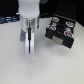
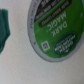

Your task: Open the kcup holder, insert the kcup into the holder, and close the kcup holder

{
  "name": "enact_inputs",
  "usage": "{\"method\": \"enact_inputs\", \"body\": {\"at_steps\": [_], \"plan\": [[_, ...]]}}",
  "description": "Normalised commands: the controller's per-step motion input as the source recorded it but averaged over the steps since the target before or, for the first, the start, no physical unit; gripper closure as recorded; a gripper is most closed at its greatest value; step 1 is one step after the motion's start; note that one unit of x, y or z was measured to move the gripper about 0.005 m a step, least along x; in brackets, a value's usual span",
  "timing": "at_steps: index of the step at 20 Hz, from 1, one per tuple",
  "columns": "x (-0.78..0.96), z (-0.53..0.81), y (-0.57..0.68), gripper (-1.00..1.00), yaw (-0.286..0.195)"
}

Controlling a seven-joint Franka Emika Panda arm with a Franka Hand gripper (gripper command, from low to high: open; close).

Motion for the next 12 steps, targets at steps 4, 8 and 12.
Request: {"method": "enact_inputs", "body": {"at_steps": [4,8,12], "plan": [[-0.14,0.0,-0.03,1.0,-0.127],[-0.11,-0.05,0.01,1.0,0.001],[-0.08,-0.02,-0.03,1.0,-0.108]]}}
